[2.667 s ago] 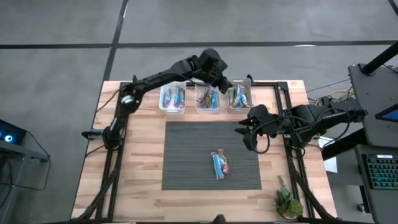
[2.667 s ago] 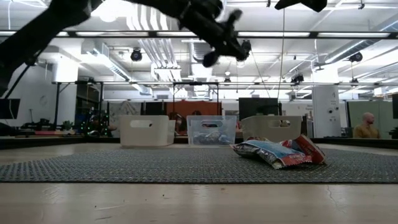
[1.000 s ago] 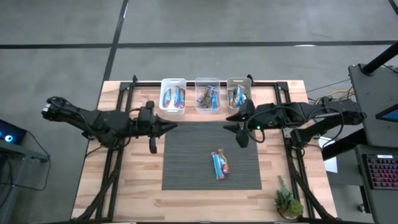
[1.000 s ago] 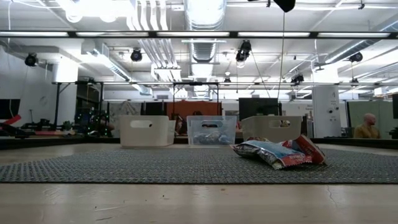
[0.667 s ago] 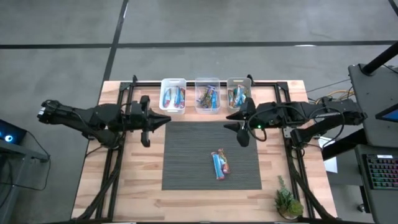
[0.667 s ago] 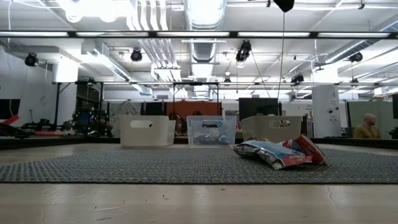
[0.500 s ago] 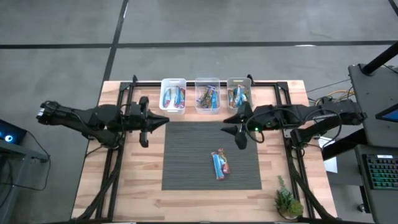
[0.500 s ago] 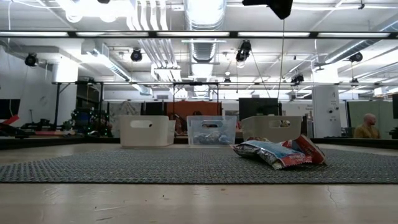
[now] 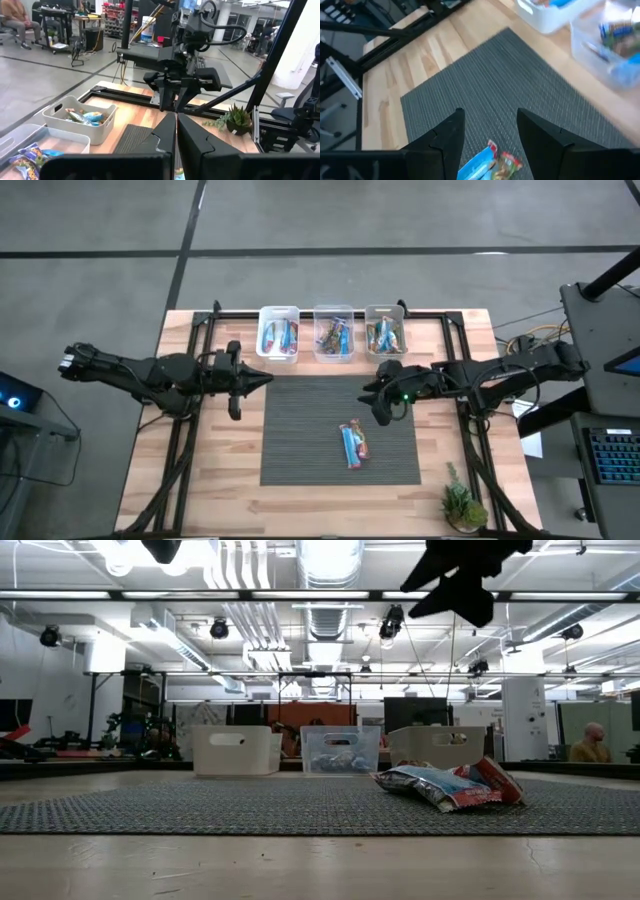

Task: Pick and place Granola Bars by type
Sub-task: Put the red granola bar into the white bin

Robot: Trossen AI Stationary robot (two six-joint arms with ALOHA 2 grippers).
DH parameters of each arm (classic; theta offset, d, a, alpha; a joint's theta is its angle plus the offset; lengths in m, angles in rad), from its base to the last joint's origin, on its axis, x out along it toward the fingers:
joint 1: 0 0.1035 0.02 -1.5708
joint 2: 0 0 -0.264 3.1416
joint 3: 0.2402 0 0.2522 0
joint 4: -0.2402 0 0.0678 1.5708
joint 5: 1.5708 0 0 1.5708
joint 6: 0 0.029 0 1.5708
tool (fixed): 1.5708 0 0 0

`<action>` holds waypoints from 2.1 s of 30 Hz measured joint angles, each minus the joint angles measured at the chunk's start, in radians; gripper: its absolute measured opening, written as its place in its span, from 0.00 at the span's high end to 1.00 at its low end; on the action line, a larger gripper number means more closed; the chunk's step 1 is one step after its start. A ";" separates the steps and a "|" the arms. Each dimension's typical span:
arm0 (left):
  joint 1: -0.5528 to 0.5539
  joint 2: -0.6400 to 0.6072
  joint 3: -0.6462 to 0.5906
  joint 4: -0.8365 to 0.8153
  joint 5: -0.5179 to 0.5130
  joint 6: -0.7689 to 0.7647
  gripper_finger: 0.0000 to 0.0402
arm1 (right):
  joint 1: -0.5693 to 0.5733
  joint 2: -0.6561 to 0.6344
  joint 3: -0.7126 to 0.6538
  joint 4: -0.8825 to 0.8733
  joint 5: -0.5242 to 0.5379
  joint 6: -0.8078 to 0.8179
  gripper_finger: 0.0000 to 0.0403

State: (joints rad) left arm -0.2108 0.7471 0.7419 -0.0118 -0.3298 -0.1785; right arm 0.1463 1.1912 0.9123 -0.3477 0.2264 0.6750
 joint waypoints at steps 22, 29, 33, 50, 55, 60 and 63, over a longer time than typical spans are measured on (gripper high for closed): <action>0.000 -0.002 -0.011 0.001 -0.008 -0.006 1.00 | 0.005 0.160 0.089 -0.014 -0.166 0.368 0.46; 0.000 -0.005 -0.011 0.001 -0.008 -0.015 1.00 | 0.012 0.313 0.170 -0.107 -0.230 0.443 0.32; 0.000 -0.006 -0.011 -0.006 -0.008 -0.025 1.00 | 0.016 0.393 0.252 -0.302 -0.234 0.496 0.29; 0.000 0.001 -0.013 -0.013 -0.008 -0.062 1.00 | 0.051 0.721 0.517 -0.705 -0.238 0.620 0.32; 0.000 0.001 -0.013 -0.012 -0.008 -0.084 1.00 | 0.057 0.775 0.531 -0.721 -0.257 0.611 0.35; 0.000 0.000 -0.015 -0.012 -0.008 -0.086 1.00 | 0.059 0.803 0.550 -0.719 -0.258 0.604 0.37; 0.000 0.000 -0.015 -0.011 -0.008 -0.086 1.00 | 0.061 0.802 0.557 -0.713 -0.258 0.605 0.37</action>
State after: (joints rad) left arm -0.2108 0.7475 0.7265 -0.0231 -0.3378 -0.2649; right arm 0.2070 1.9931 1.4689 -1.0604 -0.0317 1.2797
